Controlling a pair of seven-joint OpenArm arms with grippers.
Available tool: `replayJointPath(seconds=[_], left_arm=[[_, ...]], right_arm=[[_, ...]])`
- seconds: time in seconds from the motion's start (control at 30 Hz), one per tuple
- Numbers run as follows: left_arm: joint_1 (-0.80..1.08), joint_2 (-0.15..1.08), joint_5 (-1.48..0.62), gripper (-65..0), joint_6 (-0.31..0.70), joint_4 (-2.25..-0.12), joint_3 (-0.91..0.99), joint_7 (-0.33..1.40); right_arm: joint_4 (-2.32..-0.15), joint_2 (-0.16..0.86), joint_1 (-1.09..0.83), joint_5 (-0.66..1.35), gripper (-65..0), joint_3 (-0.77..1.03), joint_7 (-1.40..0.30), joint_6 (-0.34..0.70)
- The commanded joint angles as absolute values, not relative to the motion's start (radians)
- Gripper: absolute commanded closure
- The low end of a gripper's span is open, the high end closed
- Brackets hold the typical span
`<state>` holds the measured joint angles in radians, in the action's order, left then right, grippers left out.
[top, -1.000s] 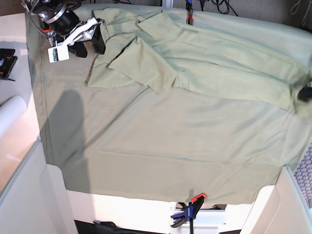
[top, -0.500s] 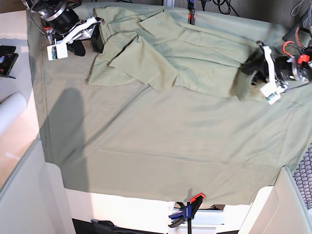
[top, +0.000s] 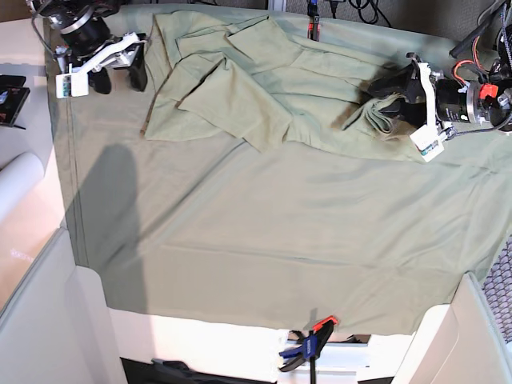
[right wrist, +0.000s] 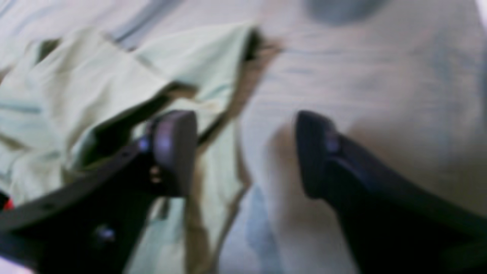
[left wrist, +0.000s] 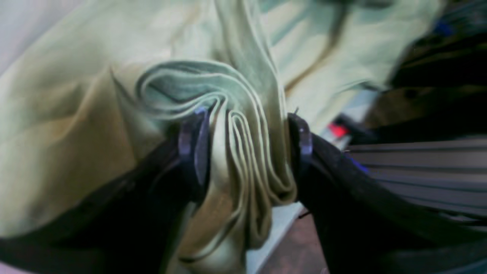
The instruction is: Fold the T-shirt properly
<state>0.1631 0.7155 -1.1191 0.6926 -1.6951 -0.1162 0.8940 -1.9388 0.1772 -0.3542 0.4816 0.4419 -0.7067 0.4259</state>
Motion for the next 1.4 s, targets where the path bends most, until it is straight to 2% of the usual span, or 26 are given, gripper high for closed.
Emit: replayJointPath(seconds=[0.0,0.27,0.47,0.87,1.17,1.37], left_arm=[[0.15,0.722,-1.167,-31.7,0.698,-1.725,-0.107,0.883],[0.15,0.641,-1.163,-31.6,0.698,-1.747,-0.107,0.888],[0.15,0.632,-1.132,-31.6,0.698,-1.747,-0.107,0.888],[0.15,0.632,-1.124,-31.6,0.698,-1.747,-0.107,0.887],[0.15,0.632,-1.117,-31.6,0.698,-1.747,-0.104,0.887],[0.15,0.632,-1.117,-31.6,0.698,-1.747,-0.102,0.887]], right_arm=[[-1.937,0.184,-0.343,0.5,-44.3,0.453,-0.685,0.426],[-1.787,0.152,-0.31,0.592,-44.3,0.452,-0.694,0.427],[-1.707,0.146,-0.289,0.627,-44.2,0.417,-0.708,0.435],[-1.7,0.142,-0.289,0.655,-44.1,0.278,-0.734,0.435],[-1.7,0.068,-0.292,0.654,-44.1,0.266,-0.748,0.442],[-1.7,0.064,-0.292,0.651,-43.8,0.262,-0.76,0.443]])
